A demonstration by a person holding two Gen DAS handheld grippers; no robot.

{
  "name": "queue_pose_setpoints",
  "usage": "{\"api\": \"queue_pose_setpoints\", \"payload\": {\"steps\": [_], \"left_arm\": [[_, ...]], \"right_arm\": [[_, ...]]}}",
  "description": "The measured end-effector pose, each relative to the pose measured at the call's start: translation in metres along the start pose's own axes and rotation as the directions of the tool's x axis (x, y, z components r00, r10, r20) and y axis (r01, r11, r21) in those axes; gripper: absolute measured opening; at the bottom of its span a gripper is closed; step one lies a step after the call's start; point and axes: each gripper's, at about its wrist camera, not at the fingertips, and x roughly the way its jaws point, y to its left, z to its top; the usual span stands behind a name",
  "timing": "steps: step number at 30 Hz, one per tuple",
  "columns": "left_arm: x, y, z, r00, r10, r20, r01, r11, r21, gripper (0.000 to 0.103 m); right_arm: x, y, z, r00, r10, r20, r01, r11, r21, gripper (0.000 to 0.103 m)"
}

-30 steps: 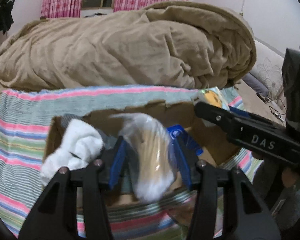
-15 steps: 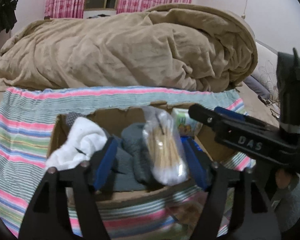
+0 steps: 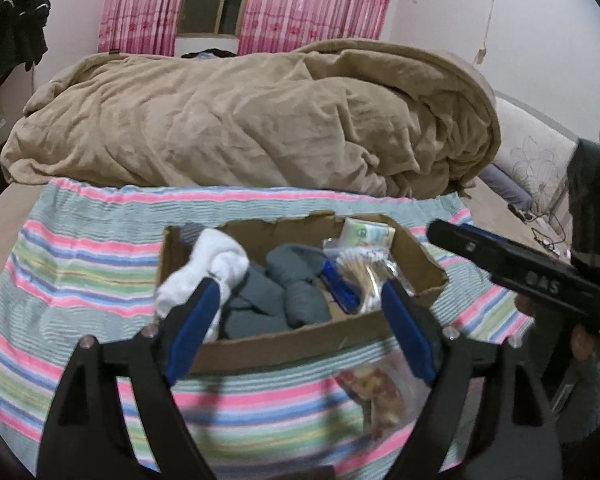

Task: Organize objects
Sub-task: 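Lower the tissue pack with the right gripper into the box while the left gripper drops the swab bag in, then grasp the clear bag of bread with the right gripper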

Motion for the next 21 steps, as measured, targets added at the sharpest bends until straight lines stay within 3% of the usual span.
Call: {"api": "queue_pose_setpoints", "payload": {"steps": [12, 21], "left_arm": [[-0.026, 0.005, -0.025, 1.000, -0.003, -0.014, 0.003, 1.000, -0.016, 0.086], [-0.027, 0.007, -0.058, 0.997, 0.056, -0.054, -0.056, 0.998, 0.006, 0.086]], "right_arm": [[-0.039, 0.017, -0.033, 0.999, 0.016, -0.033, -0.018, 0.997, -0.076, 0.075], [-0.041, 0.020, -0.055, 0.996, 0.037, -0.085, -0.045, 0.995, -0.088, 0.075]]}}
